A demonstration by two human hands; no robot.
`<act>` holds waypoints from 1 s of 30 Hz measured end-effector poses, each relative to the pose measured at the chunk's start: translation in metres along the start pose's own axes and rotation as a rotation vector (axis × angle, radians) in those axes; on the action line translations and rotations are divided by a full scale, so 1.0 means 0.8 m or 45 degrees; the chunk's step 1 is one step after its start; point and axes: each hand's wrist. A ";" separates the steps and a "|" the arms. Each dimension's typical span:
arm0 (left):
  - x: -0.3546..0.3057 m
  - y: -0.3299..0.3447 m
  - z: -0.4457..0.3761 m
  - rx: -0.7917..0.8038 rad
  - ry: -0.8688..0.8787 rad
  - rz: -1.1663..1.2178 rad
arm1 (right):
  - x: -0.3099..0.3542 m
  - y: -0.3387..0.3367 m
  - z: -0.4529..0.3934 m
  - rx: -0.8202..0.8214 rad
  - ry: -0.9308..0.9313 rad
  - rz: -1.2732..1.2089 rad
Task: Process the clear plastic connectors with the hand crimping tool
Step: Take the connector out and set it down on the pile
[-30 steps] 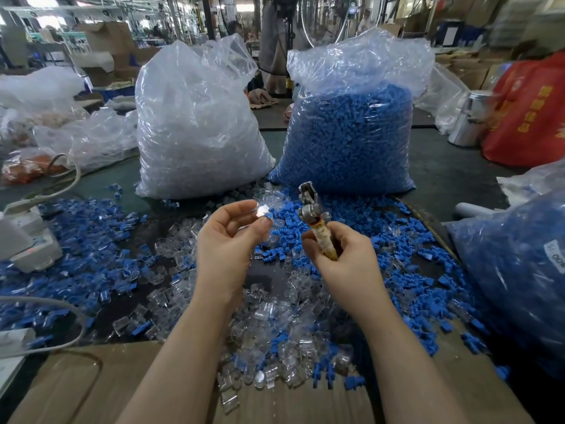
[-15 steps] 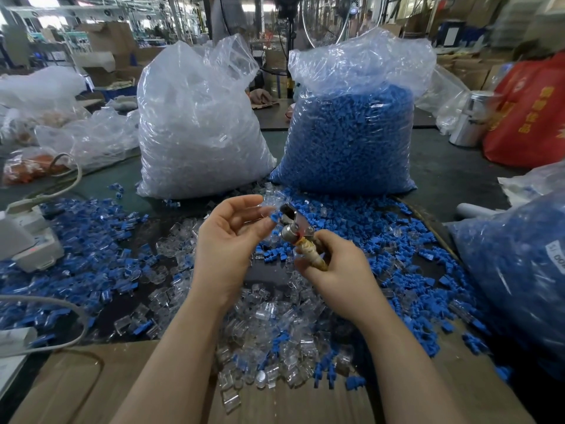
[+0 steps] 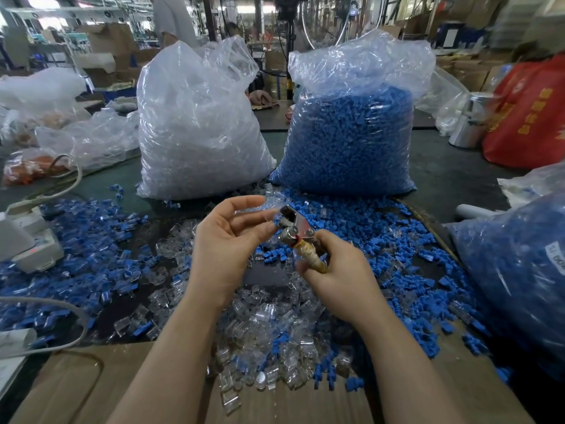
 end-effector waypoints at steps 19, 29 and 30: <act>-0.003 0.001 0.001 0.017 -0.095 0.009 | 0.001 0.002 0.003 -0.017 -0.023 0.205; 0.006 -0.046 -0.013 -0.417 -0.661 0.936 | -0.010 0.001 0.001 -0.180 -0.036 0.264; 0.008 -0.058 -0.014 -0.512 -0.682 1.106 | -0.012 0.001 0.001 -0.194 -0.041 0.263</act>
Point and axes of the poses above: each hand's wrist, its own z-axis away from the middle knuckle, its own y-axis out of the palm, x = y × z, and after that the axes turned 6 degrees about -z, right-handed
